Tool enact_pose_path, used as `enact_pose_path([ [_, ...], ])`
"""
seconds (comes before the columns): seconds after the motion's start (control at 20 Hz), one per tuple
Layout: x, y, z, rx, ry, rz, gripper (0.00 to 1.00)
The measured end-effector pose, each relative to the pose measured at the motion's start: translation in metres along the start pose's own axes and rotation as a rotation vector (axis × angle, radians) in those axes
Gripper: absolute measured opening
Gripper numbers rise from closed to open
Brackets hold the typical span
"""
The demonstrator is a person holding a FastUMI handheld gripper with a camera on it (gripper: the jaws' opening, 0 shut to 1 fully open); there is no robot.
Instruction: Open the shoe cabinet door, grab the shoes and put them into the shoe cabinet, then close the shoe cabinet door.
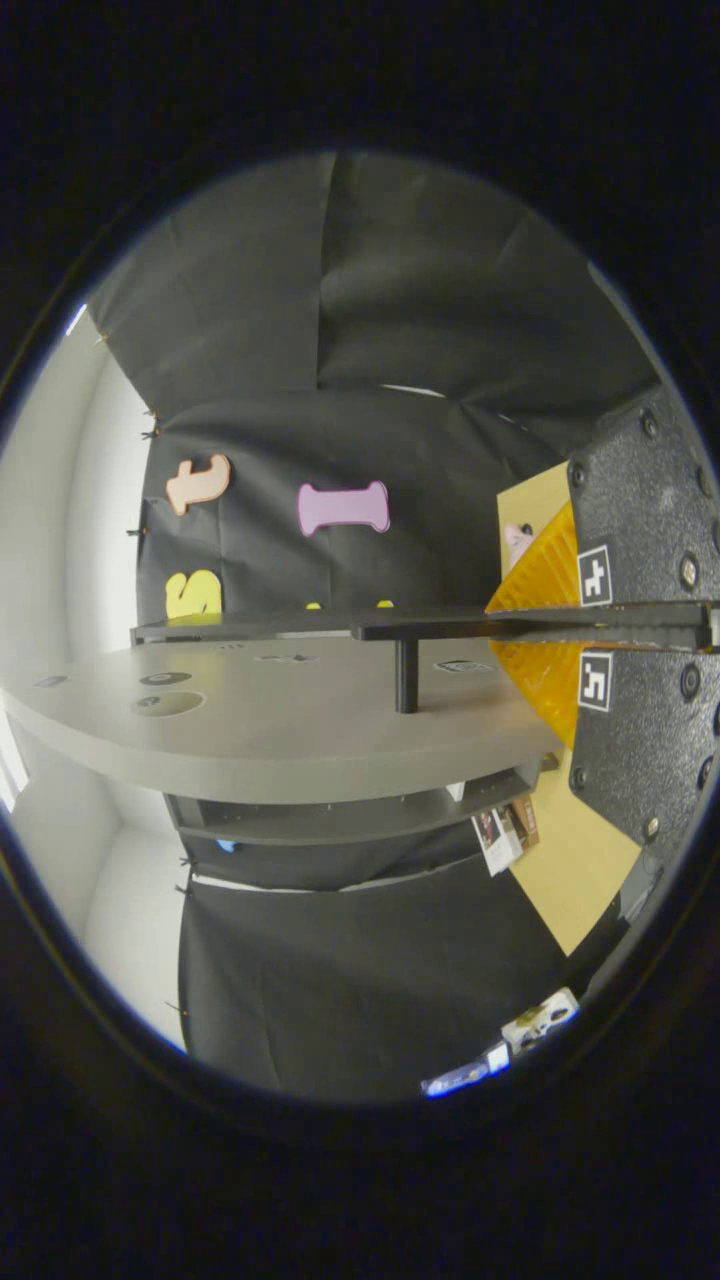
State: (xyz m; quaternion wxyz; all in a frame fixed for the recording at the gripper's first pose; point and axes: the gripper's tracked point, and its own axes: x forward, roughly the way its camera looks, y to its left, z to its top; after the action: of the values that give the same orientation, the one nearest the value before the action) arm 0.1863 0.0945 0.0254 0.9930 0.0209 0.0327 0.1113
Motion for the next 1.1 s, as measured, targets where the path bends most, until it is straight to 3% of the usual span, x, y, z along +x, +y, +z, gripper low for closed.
enact_pose_path([
  [0.3,0.002,0.0,0.001,-0.01,-0.011,0.072,0.04],
  [0.5,-0.001,-0.002,-0.005,0.017,0.015,0.112,0.1],
  [0.6,-0.01,-0.012,-0.01,0.011,0.017,0.071,0.14],
  [0.8,-0.042,-0.036,-0.032,0.014,0.019,-0.045,0.33],
  [1.1,-0.076,0.021,-0.108,0.054,0.108,-0.127,0.65],
])
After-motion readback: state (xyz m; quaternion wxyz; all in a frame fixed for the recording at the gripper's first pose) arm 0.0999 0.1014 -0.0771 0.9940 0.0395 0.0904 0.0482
